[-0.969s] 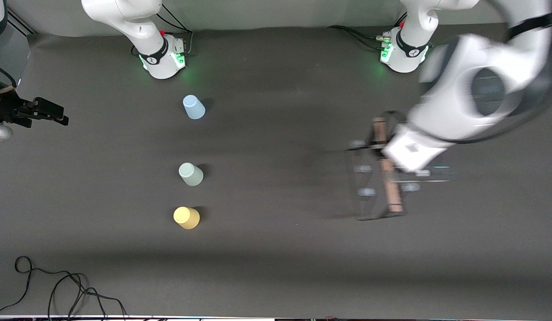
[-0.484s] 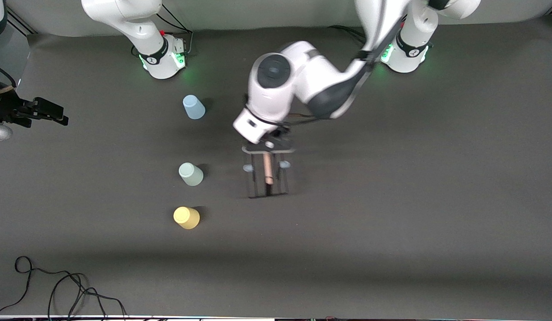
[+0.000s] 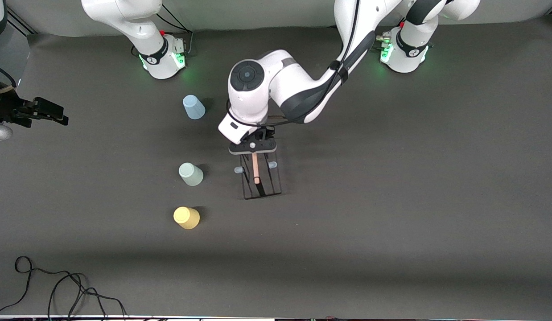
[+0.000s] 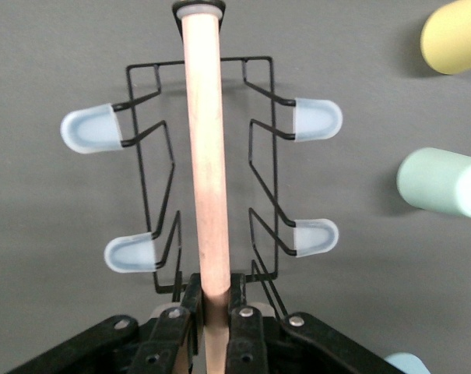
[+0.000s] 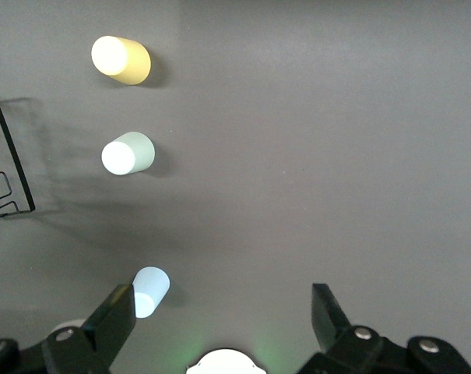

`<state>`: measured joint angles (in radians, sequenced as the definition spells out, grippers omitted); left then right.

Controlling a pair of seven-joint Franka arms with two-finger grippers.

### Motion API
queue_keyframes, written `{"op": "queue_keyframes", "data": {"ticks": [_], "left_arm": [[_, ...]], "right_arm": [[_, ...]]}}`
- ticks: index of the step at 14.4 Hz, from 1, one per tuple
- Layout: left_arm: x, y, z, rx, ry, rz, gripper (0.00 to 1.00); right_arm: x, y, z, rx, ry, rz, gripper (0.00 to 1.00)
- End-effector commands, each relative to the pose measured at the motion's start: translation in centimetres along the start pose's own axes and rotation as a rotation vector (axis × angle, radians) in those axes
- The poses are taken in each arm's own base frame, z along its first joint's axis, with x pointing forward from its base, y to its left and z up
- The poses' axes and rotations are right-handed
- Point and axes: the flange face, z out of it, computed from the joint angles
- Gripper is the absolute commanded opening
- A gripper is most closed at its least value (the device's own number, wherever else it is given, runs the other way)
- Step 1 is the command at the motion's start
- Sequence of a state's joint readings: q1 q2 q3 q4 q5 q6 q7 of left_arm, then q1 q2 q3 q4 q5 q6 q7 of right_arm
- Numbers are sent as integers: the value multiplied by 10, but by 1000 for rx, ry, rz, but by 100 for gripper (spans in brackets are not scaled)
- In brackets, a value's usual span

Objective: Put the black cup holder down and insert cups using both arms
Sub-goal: 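Carry the rack to the table middle and lower it with the left gripper, then open the left gripper off the dowel while the right gripper moves out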

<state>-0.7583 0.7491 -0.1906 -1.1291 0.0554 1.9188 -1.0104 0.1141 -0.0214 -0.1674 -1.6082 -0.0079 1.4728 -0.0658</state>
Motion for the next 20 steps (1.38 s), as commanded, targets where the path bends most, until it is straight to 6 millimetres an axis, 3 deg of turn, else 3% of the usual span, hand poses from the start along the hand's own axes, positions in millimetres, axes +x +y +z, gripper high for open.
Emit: {"op": "queue_keyframes", "data": {"ticks": [1, 5, 7, 12, 13, 14, 17, 19, 20], "left_arm": [[-1, 3, 6, 28, 11, 6, 0], [0, 1, 30, 18, 15, 13, 0], [3, 0, 38, -6, 30, 10, 0], [3, 0, 42, -10, 19, -15, 0], [3, 0, 43, -10, 19, -12, 30], [4, -1, 41, -7, 26, -12, 99], [15, -9, 11, -17, 40, -39, 100], [31, -30, -29, -5, 43, -77, 100], [39, -45, -58, 7, 54, -84, 100]], "right_arm": [[-3, 1, -5, -22, -1, -5, 100], [-2, -6, -3, -3, 2, 120, 100], [2, -31, 2, -5, -2, 87, 100], [8, -71, 24, 30, 11, 177, 100], [9, -74, 28, 56, 17, 216, 100], [11, -77, 32, 68, 21, 223, 100], [14, -88, 54, 73, 34, 240, 100], [15, -102, 69, 85, 46, 245, 100], [17, -106, 78, 92, 50, 250, 100]]}}
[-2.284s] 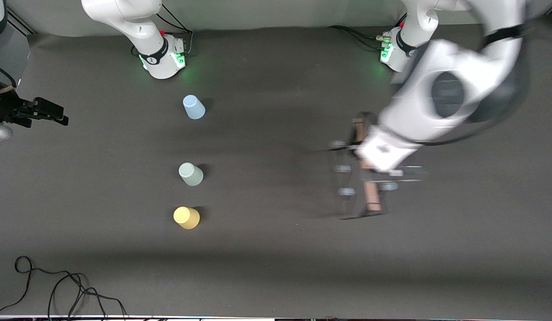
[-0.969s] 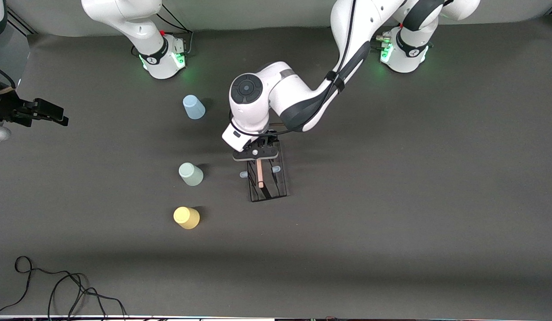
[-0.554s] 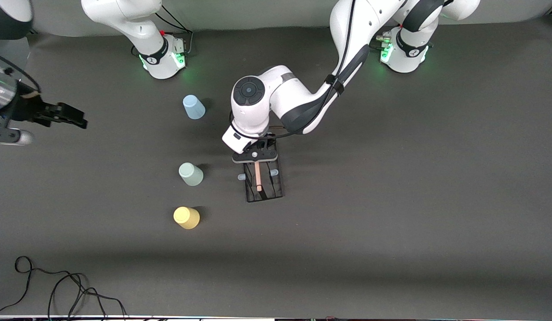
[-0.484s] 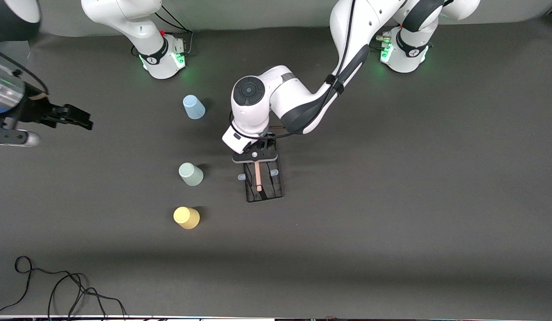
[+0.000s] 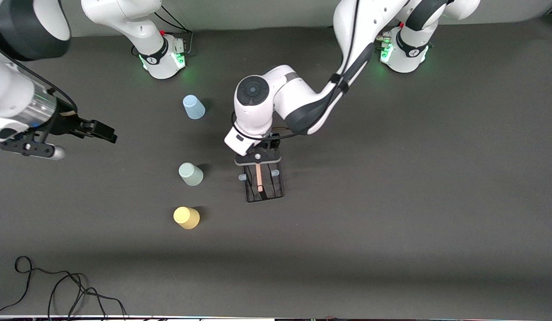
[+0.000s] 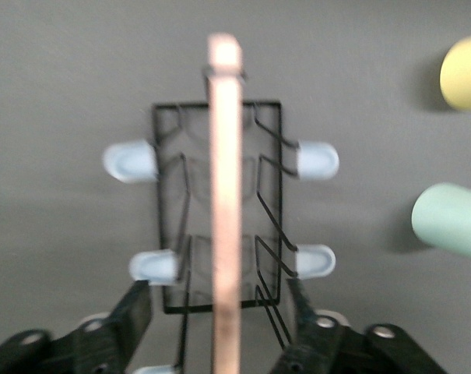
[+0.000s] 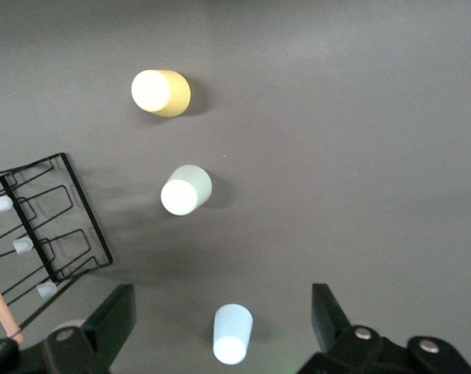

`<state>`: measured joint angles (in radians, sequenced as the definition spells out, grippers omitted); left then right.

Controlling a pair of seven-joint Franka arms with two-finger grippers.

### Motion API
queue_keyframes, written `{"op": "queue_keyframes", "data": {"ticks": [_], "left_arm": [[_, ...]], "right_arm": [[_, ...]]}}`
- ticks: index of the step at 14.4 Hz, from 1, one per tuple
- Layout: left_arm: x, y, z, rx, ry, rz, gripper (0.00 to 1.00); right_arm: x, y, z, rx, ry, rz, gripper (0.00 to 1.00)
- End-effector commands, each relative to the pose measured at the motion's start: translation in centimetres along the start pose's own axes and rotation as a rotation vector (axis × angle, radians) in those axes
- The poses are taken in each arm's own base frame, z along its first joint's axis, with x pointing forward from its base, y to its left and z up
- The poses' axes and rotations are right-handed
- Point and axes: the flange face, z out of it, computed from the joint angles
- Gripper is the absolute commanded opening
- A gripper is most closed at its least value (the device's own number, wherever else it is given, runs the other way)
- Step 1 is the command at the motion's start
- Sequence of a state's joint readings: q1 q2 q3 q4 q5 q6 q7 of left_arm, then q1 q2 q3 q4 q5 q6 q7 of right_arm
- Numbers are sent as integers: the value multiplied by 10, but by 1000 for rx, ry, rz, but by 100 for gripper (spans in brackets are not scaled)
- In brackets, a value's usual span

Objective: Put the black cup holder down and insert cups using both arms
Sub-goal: 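Open the left gripper off the dowel while the right gripper moves out, then withdraw the left gripper while the right gripper reaches the green cup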

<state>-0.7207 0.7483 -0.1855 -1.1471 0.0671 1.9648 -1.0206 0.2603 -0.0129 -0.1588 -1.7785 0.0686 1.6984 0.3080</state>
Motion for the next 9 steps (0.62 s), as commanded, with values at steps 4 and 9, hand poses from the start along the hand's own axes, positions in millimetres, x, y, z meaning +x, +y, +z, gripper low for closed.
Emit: {"op": "queue_keyframes", "data": {"ticks": [4, 9], "left_arm": [[50, -118, -160, 130, -48, 98, 100], [79, -280, -238, 156, -90, 224, 100]], "right_arm": [[-13, -25, 72, 32, 40, 4, 100], [-23, -22, 171, 55, 139, 7, 100]]}}
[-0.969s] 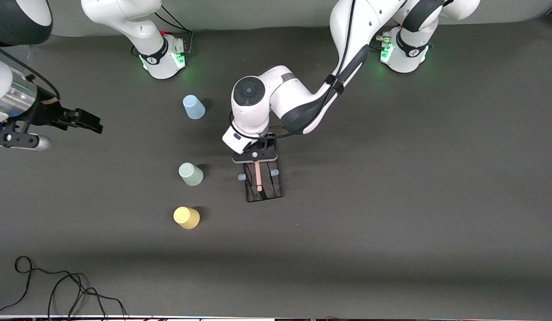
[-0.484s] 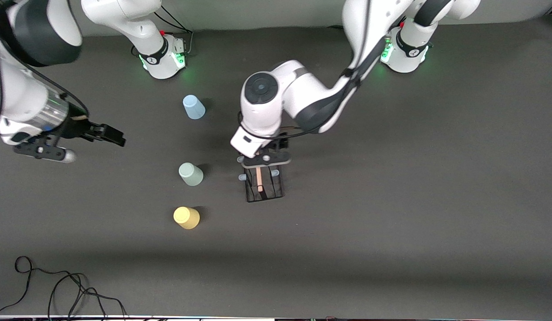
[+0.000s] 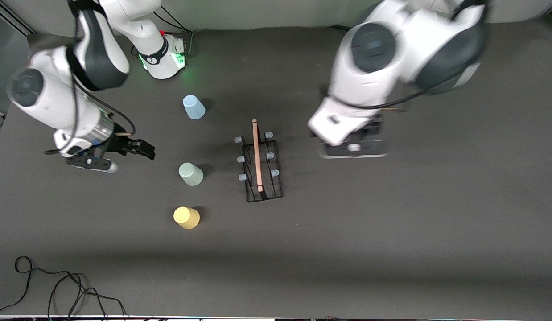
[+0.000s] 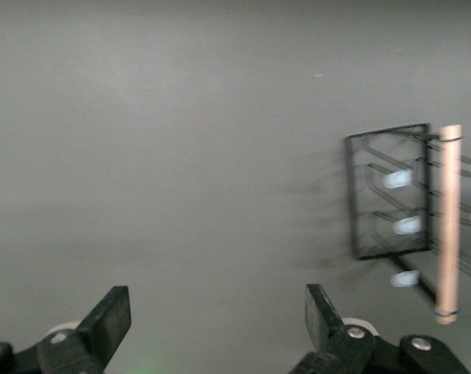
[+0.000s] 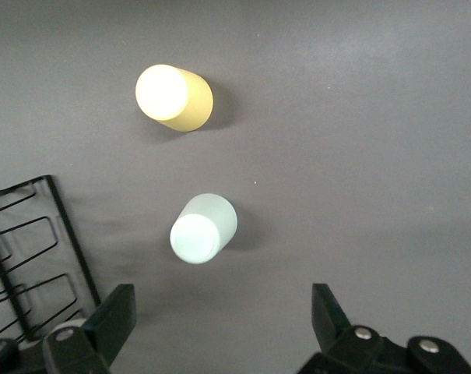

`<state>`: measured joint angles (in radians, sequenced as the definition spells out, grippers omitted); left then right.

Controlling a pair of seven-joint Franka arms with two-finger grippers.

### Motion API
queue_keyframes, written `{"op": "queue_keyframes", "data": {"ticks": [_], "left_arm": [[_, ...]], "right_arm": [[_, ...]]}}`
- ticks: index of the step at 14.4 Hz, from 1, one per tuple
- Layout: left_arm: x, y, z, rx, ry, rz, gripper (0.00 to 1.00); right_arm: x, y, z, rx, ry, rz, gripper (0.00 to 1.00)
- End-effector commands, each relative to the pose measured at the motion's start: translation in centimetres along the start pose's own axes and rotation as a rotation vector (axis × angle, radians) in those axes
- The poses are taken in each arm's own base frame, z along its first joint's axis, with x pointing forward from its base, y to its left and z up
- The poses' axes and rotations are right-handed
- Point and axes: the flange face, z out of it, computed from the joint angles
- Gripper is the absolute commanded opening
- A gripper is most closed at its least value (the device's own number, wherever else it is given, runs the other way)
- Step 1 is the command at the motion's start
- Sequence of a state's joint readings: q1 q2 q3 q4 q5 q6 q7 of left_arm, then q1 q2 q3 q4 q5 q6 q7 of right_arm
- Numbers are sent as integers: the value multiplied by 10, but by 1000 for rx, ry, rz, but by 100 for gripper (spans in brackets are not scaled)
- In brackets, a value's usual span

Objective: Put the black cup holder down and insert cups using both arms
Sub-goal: 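Withdraw the left gripper while the right gripper reaches the green cup, then close the right gripper around the pale green cup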

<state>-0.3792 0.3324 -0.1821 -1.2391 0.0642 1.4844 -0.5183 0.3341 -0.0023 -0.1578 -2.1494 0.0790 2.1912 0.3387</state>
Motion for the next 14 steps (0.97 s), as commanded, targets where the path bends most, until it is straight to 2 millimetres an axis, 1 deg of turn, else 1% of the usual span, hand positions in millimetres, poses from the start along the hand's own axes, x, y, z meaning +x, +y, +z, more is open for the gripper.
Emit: {"op": "queue_keyframes", "data": {"ticks": [1, 3, 4, 5, 7, 10, 11, 14], "left_arm": [[-20, -95, 1, -13, -33, 60, 100], [-22, -151, 4, -33, -51, 74, 100], [-21, -174, 4, -34, -54, 79, 100], [-21, -194, 9, -35, -63, 77, 100], [-23, -227, 15, -36, -76, 40, 100], [-22, -262, 19, -43, -84, 24, 100], [-22, -268, 18, -44, -82, 14, 100], [-25, -274, 8, -29, -69, 7, 100]], "right_arm": [[-16, 5, 47, 18, 45, 24, 100], [-11, 5, 73, 19, 67, 42, 100], [-11, 0, 86, 38, 78, 80, 100], [-16, -16, 100, 53, 90, 70, 100], [-15, -21, 120, 66, 105, 91, 100], [-15, -20, 133, 57, 102, 95, 100], [-17, -22, 136, 53, 95, 92, 100], [-22, -25, 157, 46, 59, 110, 100]]}}
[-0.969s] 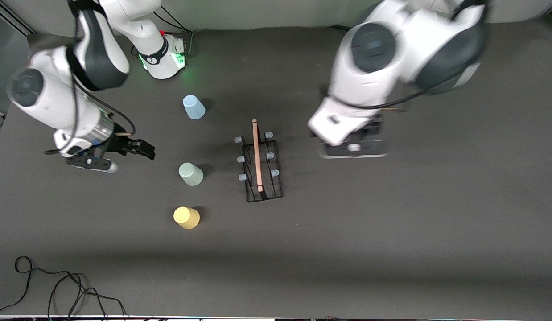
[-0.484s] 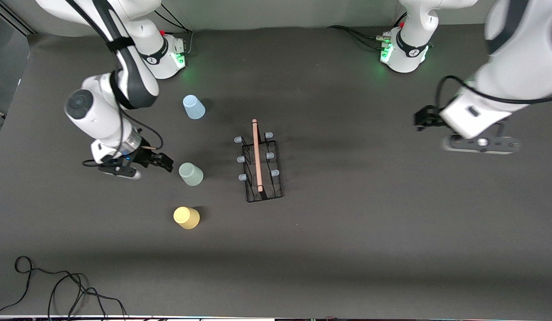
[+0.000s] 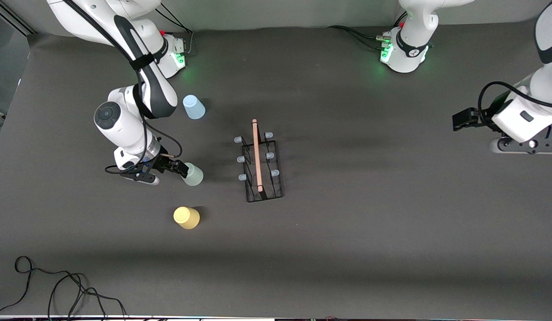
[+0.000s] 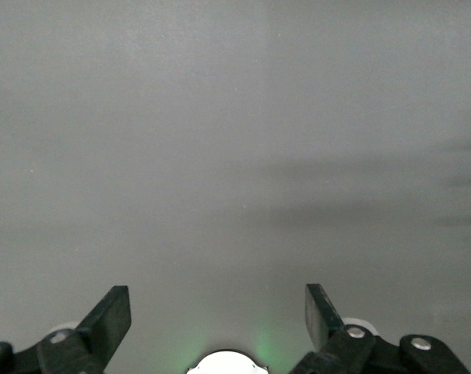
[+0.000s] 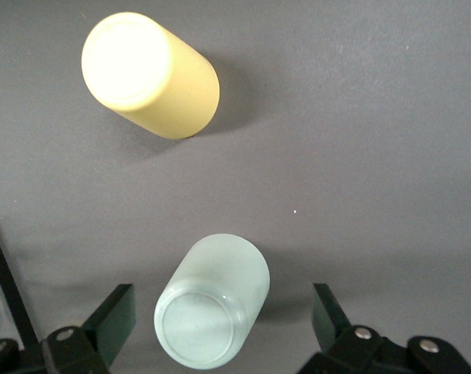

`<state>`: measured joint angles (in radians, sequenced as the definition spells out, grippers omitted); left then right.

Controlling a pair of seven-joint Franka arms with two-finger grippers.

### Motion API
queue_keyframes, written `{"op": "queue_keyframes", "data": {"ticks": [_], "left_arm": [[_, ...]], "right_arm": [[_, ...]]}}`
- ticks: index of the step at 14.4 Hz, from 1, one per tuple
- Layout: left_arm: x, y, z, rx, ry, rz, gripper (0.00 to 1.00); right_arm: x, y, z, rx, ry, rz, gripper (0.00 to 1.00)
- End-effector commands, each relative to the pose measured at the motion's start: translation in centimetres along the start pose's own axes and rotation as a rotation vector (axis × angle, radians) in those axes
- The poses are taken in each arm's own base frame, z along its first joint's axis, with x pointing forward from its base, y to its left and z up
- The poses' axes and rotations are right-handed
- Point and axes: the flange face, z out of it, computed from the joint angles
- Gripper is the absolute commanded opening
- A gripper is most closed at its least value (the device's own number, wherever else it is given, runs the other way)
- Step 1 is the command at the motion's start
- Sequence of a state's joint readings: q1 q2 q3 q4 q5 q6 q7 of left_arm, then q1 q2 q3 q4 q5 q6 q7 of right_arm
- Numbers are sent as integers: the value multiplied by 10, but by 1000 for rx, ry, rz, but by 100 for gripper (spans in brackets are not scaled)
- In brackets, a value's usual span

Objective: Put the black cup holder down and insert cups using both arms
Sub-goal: 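Close the right gripper around the pale green cup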

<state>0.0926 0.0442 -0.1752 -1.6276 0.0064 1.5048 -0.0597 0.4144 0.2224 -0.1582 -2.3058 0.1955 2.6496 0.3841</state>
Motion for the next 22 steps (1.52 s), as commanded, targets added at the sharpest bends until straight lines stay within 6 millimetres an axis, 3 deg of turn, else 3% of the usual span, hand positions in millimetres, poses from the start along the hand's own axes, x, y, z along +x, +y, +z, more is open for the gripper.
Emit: {"op": "queue_keyframes", "data": {"ticks": [1, 5, 8, 10, 14, 15, 17, 18, 20, 22], "left_arm": [[-14, 0, -14, 11, 33, 11, 100], [-16, -14, -25, 5, 54, -14, 100], [-18, -17, -36, -8, 68, -20, 100], [-19, -14, -46, -10, 80, -31, 100], [-20, -15, -47, -13, 78, -69, 100], [-21, -15, -47, -12, 78, -77, 100], [-21, -16, -47, -12, 77, -83, 100], [-21, -17, -47, -14, 73, -86, 100], [-22, -15, -48, -13, 69, -78, 100], [-22, -11, -48, -12, 70, -72, 100]], "right_arm": [[-13, -15, 17, 9, -23, 15, 100], [-25, -26, 37, 16, -55, 39, 100], [-27, -24, 44, 6, -64, 38, 100], [-26, -22, 45, 4, -66, 44, 94], [-19, -12, 47, -2, -63, 62, 94], [-17, -9, 49, -6, -63, 68, 79], [-20, -14, 49, -5, -64, 57, 15], [-19, -16, 44, 2, -59, 53, 0], [-18, -21, 24, 21, -56, 45, 0], [-18, -31, -14, 44, -101, 34, 0]]}}
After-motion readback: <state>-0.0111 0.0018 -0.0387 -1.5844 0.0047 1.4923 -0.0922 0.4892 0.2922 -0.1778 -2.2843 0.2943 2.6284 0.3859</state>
